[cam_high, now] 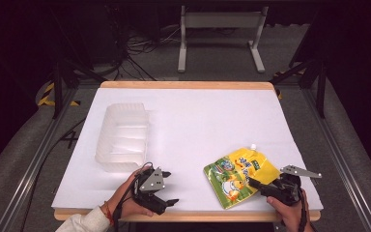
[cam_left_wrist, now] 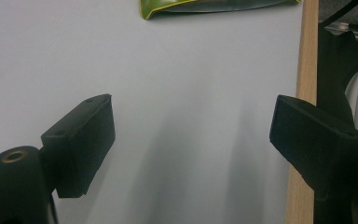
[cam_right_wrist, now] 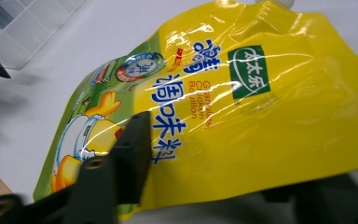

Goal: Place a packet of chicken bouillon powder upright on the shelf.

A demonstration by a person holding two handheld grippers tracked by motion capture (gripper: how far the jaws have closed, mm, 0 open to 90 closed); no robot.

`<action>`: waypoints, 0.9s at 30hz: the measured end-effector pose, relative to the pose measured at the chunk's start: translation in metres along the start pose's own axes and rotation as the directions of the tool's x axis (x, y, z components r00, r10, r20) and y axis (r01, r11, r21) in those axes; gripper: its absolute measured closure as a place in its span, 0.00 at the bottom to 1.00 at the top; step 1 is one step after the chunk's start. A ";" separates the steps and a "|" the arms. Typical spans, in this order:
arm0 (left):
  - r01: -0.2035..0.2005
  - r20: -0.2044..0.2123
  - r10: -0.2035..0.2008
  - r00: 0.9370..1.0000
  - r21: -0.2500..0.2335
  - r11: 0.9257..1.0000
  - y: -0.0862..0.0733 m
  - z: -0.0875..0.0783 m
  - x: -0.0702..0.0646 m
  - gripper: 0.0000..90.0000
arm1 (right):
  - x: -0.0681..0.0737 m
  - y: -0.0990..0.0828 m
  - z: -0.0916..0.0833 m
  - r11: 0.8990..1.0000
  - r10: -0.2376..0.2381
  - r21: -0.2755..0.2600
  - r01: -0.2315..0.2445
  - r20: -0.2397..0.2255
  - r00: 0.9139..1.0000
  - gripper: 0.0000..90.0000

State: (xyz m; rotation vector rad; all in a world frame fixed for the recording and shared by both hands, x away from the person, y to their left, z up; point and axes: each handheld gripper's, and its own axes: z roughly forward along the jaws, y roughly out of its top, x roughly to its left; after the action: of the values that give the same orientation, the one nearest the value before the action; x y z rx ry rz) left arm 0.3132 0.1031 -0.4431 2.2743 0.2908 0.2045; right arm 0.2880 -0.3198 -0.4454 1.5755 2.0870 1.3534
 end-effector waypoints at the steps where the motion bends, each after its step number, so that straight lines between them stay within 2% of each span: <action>1: 0.003 0.005 -0.003 1.000 0.002 1.000 0.000 0.000 0.001 0.16 | 0.001 0.001 0.001 1.000 -0.008 -0.001 0.008 0.001 1.000 0.63; 3: 0.002 0.005 -0.002 1.000 -0.002 1.000 0.002 0.003 0.002 0.16 | 0.003 0.003 0.003 1.000 -0.007 -0.010 0.007 -0.003 1.000 0.74; 6: 0.006 0.011 -0.006 1.000 -0.018 1.000 0.007 0.006 0.003 0.16 | 0.007 0.006 0.004 0.999 -0.024 -0.025 0.024 -0.014 1.000 0.84; 11: 0.042 0.030 -0.041 0.999 -0.044 0.998 0.019 0.016 0.010 0.16 | 0.014 0.014 0.001 0.995 -0.066 -0.073 0.062 -0.055 0.996 0.93; 14: 0.057 0.041 -0.055 0.998 -0.050 0.997 0.026 0.022 0.014 0.17 | 0.022 0.020 -0.002 0.990 -0.100 -0.109 0.090 -0.087 0.991 0.97; 16: 0.055 0.042 -0.053 0.998 -0.050 0.997 0.030 0.025 0.015 0.17 | 0.030 0.026 -0.003 0.983 -0.139 -0.131 0.125 -0.108 0.984 0.99; 18: 0.049 0.047 -0.047 0.998 -0.052 0.997 0.036 0.031 0.017 0.17 | 0.032 0.028 -0.003 0.982 -0.149 -0.137 0.133 -0.115 0.982 0.99; 22: 0.054 0.062 -0.050 0.997 -0.069 0.996 0.045 0.038 0.024 0.17 | 0.048 0.037 -0.004 0.967 -0.216 -0.167 0.193 -0.137 0.967 1.00; 27: 0.098 0.077 -0.090 0.993 -0.101 0.990 0.055 0.040 0.031 0.20 | 0.065 0.043 -0.006 0.950 -0.281 -0.184 0.252 -0.155 0.947 1.00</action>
State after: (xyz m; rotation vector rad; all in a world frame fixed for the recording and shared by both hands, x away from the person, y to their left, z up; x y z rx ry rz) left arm 0.3603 0.0479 -0.4263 2.1535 0.3407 0.0866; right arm 0.2861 -0.2676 -0.3875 1.0964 2.1324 1.5658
